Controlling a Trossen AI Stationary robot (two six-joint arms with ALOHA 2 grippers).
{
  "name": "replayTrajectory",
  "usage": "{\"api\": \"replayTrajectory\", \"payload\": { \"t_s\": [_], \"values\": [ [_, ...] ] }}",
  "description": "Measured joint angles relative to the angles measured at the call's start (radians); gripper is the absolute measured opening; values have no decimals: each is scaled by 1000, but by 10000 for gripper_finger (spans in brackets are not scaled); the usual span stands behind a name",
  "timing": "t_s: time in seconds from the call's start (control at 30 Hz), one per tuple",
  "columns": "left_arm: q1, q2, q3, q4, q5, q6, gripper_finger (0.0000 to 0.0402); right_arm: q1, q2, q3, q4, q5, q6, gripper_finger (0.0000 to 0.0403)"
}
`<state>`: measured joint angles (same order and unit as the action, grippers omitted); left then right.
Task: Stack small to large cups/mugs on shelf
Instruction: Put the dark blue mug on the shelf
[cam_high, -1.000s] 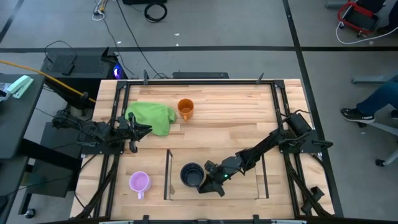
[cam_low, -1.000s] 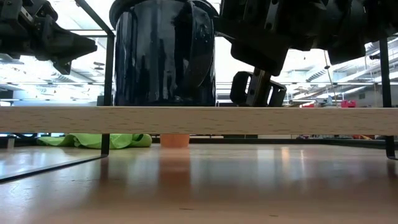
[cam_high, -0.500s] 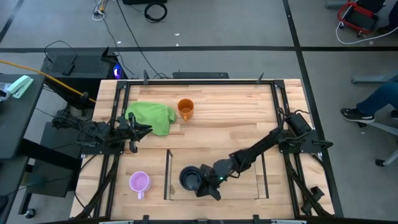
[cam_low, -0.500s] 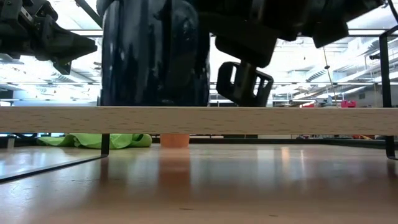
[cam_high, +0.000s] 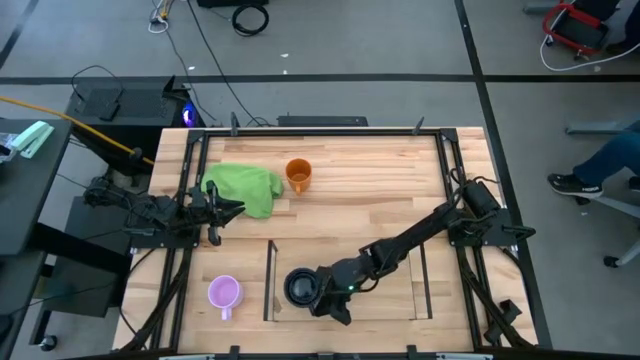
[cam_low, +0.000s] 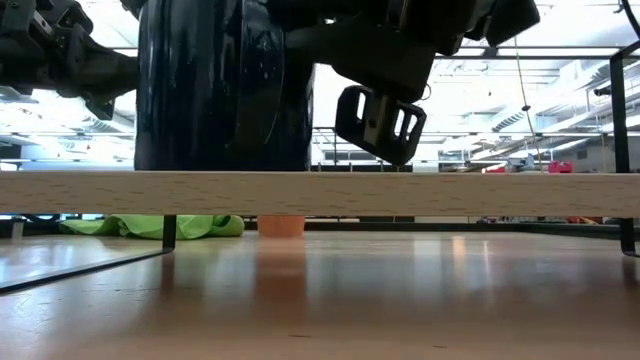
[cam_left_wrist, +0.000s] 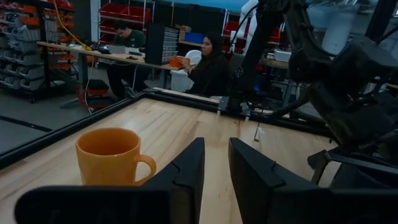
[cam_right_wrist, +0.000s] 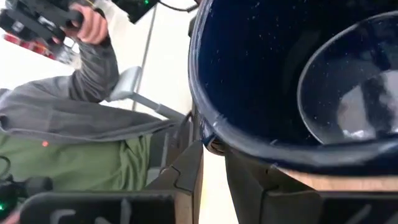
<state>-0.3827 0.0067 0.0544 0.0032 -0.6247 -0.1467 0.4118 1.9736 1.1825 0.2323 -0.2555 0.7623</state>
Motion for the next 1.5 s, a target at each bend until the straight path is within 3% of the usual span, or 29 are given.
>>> {"api": "replayTrajectory", "payload": {
  "t_s": [0.23, 0.53, 0.77, 0.9, 1.07, 1.3, 1.5],
  "values": [
    [0, 0, 0, 0, 0, 0, 86, 0, 0, 84, -270, -5, -51, 74],
    [0, 0, 0, 0, 0, 0, 83, 0, -13, 171, -448, 1, -93, 74],
    [0, 0, 0, -3, 0, 0, 86, 0, -117, 211, -638, 157, -180, 74],
    [0, 0, 0, -3, -1, 0, 80, -10, -192, 212, -655, 264, -279, 74],
    [0, 0, 0, -3, -1, 0, 79, -73, -237, 213, -657, 296, -371, 74],
    [0, 0, 0, -3, -2, 0, 86, -184, -201, 213, -650, 195, -450, 74],
    [0, 0, 0, -4, -2, 0, 82, -198, -190, 213, -615, 153, -478, 74]
  ]
}}
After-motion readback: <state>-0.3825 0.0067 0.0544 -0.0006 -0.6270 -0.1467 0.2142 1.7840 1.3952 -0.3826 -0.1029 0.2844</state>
